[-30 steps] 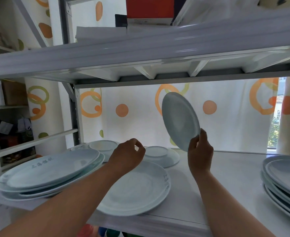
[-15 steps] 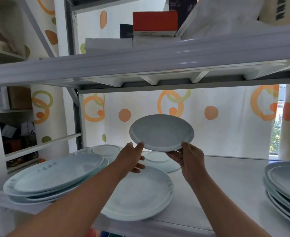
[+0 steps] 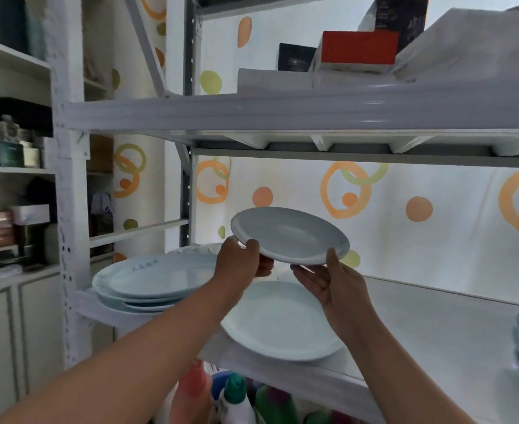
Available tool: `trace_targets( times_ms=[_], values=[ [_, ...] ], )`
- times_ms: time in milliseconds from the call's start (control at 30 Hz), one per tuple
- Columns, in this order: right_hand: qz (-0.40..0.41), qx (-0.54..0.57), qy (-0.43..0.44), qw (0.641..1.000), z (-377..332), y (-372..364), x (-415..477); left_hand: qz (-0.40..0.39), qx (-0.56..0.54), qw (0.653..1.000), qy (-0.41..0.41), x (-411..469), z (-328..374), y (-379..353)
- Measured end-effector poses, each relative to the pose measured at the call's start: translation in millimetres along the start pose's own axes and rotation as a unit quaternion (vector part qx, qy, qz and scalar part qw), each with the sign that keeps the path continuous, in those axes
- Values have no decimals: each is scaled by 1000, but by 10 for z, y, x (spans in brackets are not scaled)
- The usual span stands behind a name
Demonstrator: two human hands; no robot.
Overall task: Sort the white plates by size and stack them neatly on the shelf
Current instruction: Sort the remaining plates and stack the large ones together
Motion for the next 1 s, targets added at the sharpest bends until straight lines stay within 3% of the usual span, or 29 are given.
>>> trace_targets(
  times_ms=[200, 733, 1000],
  values=[
    [-32, -110, 6, 993, 116, -423, -159, 66, 6, 997, 48, 58, 67, 617],
    [2, -135, 15, 991, 264, -739, -463, 119, 30, 982, 146, -23, -66, 1821],
    [9, -161, 12, 987, 326, -758, -454, 113, 126, 975, 141, 84, -166, 2206]
  ],
)
Point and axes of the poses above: each hand's wrist, its own x-axis towards the middle knuckle, its own y-axis out of the back of the hand, z = x × y, the point moved 6 cm from there along x, towards the middle knuckle, and after that the axes turned 12 degrees about -y, right-handed, at the moved point
